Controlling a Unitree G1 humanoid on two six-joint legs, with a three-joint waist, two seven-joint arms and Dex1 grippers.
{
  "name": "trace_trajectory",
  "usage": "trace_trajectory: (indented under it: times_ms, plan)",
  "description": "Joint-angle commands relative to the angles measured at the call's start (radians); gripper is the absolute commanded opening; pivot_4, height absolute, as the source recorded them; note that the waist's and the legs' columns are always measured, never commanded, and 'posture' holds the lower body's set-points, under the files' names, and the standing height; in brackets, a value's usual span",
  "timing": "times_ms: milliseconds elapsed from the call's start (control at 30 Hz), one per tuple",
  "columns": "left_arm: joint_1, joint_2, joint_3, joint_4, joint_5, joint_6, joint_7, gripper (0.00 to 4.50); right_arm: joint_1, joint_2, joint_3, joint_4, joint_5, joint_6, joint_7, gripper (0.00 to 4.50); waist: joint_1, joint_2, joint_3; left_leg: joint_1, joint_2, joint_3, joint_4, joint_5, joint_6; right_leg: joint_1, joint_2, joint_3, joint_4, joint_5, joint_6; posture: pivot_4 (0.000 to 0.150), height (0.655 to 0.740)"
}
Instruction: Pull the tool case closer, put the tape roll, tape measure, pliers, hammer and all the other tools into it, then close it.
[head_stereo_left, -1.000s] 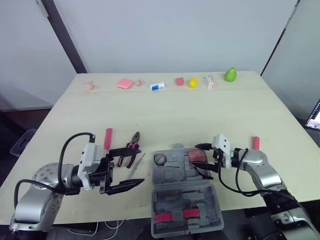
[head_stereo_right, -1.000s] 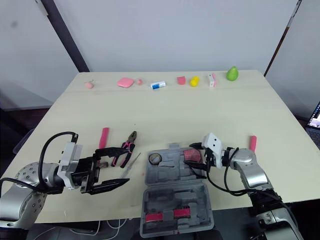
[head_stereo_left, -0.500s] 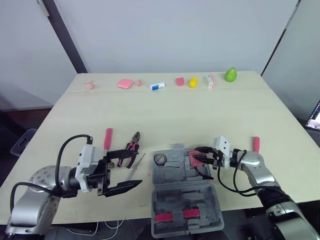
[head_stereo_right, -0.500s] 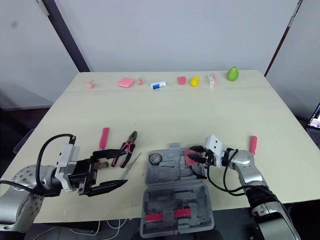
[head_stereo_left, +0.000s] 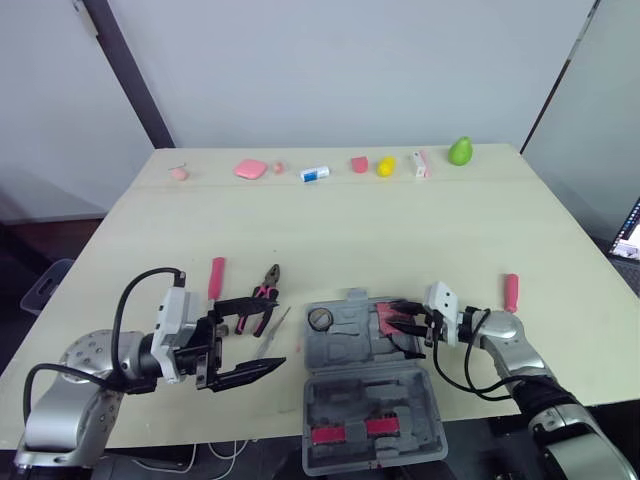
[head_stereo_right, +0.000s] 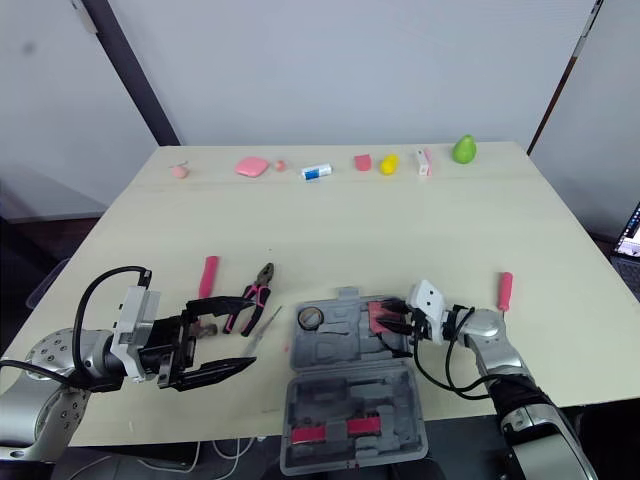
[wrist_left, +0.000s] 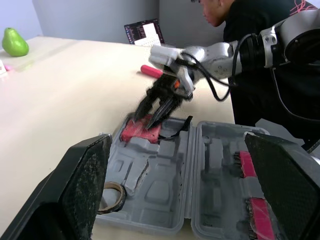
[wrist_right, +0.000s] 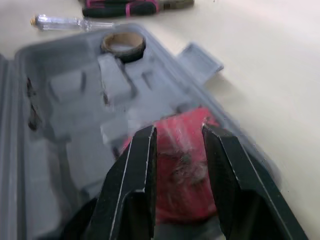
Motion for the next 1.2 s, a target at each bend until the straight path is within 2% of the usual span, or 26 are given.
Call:
trace_trajectory:
  times_ms: [33,200,267,333,467,533,733,900,1033,1133,1200]
  plan:
    - [-0.002,-0.002,0.012,-0.009,-0.007,-0.014,-0.002,4.50,0.009,-0.004,0.036,0.111,-0.069,0.038,-0.030,1.47,-0.001,-0.001,0.000,0.003,0.000,0.000,0.000,0.000,0.000,0.002,0.000,0.000,0.000,0.000,0.000,0.150,0.7400]
    - [0.006,-0.005,0.017,-0.008,-0.007,-0.015,-0.002,4.50,-0.003,-0.015,0.073,0.173,-0.122,0.057,-0.059,1.47,-0.002,-0.005,-0.005,0.017,0.001,0.001,0.000,0.000,0.000,0.015,0.000,0.001,-0.001,-0.002,-0.004,0.150,0.7400]
    - [0.010,-0.009,0.018,-0.003,-0.003,-0.019,0.003,4.50,-0.003,-0.018,0.081,0.174,-0.130,0.063,-0.062,1.47,0.000,-0.004,-0.006,0.027,0.003,0.001,-0.001,0.000,0.000,0.024,0.000,0.002,-0.002,-0.003,-0.004,0.150,0.7400]
    - [0.013,-0.018,0.020,0.003,-0.002,-0.021,0.013,4.50,-0.004,-0.015,0.071,0.167,-0.128,0.032,-0.086,1.47,0.001,-0.006,-0.010,0.028,0.004,0.000,-0.001,0.000,0.000,0.025,0.000,0.002,-0.002,-0.003,-0.004,0.150,0.7400]
    - [0.033,-0.044,0.037,0.024,-0.003,-0.012,0.055,4.50,0.010,0.004,-0.015,-0.010,-0.028,-0.025,-0.119,1.47,0.001,-0.009,-0.012,0.027,0.005,-0.001,-0.001,0.000,0.000,0.024,0.000,0.003,-0.002,-0.003,-0.004,0.150,0.7400]
    - [0.032,-0.057,0.056,0.042,-0.005,-0.005,0.093,4.50,0.039,0.006,-0.054,-0.120,0.018,-0.014,-0.143,1.47,0.002,-0.003,-0.008,0.025,0.005,-0.001,-0.001,0.000,0.000,0.022,-0.001,0.004,-0.002,-0.003,-0.004,0.150,0.7400]
    - [0.094,-0.076,0.124,0.096,0.010,-0.048,0.129,4.50,0.201,-0.057,-0.164,-0.455,0.151,0.102,-0.183,1.47,0.001,0.002,-0.006,0.004,0.004,-0.001,-0.002,0.000,0.000,0.000,0.001,0.004,0.000,0.000,0.000,0.150,0.7400]
    - [0.158,-0.107,0.188,0.135,0.014,-0.077,0.161,4.50,0.392,-0.141,-0.271,-0.627,0.213,0.178,-0.213,1.47,0.009,0.001,-0.006,0.002,0.004,0.000,-0.007,-0.001,0.000,-0.001,-0.001,0.004,-0.004,-0.001,-0.001,0.150,0.7400]
    - [0.224,-0.144,0.250,0.195,0.029,-0.102,0.202,4.50,0.603,-0.188,-0.413,-0.682,0.277,0.188,-0.228,1.47,0.012,0.001,-0.006,0.001,0.004,0.001,-0.007,-0.001,0.000,-0.001,-0.001,0.003,-0.004,-0.002,-0.001,0.150,0.7400]
    - [0.267,-0.166,0.290,0.250,0.046,-0.127,0.234,4.50,0.732,-0.183,-0.512,-0.685,0.320,0.151,-0.231,2.13,0.009,0.001,-0.005,0.003,0.003,0.002,-0.007,-0.001,0.000,-0.001,0.000,0.004,-0.004,-0.004,-0.004,0.150,0.7400]
    - [0.293,-0.177,0.312,0.271,0.054,-0.143,0.249,4.50,0.805,-0.177,-0.558,-0.676,0.336,0.131,-0.223,3.05,0.007,0.000,-0.006,0.005,0.003,0.002,-0.006,0.000,0.000,0.001,0.000,0.004,-0.003,-0.004,-0.004,0.150,0.7400]
